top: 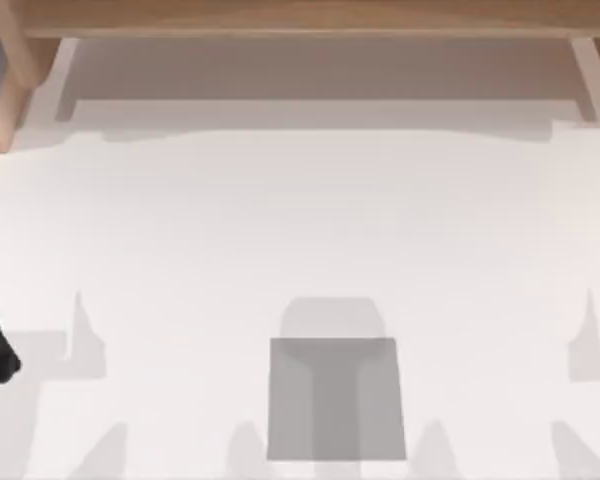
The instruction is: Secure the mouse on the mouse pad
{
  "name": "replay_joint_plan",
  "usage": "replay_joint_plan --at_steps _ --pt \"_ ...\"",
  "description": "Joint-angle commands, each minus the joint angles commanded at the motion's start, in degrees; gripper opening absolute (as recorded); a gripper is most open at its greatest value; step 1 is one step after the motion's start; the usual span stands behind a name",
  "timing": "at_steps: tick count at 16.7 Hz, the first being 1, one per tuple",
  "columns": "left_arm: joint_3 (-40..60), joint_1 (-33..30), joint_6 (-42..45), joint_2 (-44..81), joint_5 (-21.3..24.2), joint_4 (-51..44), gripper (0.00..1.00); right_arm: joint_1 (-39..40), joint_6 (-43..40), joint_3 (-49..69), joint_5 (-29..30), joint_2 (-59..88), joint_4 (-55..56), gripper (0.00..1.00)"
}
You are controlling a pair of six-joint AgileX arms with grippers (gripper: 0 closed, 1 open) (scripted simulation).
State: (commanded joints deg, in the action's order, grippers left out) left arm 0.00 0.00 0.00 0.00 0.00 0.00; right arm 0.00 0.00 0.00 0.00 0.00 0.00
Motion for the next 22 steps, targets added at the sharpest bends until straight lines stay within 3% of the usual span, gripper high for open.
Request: replay_joint_plan --at_steps 4,7,22 --pt "0.0 0.0 0.0 0.0 0.0 0.0 1.0 -0.3 -1.7 1.0 0.5 1.7 -0.8 1.0" --pt "0.0 0.0 0.0 0.0 0.0 0.0 1.0 -1.1 -8.9 5.0 1.6 8.5 -4.5 1.0" --pt "0.0 0.0 0.0 0.0 0.0 0.0 1.0 -4.5 -71.5 39.7 1.6 77.5 -51.4 1.0"
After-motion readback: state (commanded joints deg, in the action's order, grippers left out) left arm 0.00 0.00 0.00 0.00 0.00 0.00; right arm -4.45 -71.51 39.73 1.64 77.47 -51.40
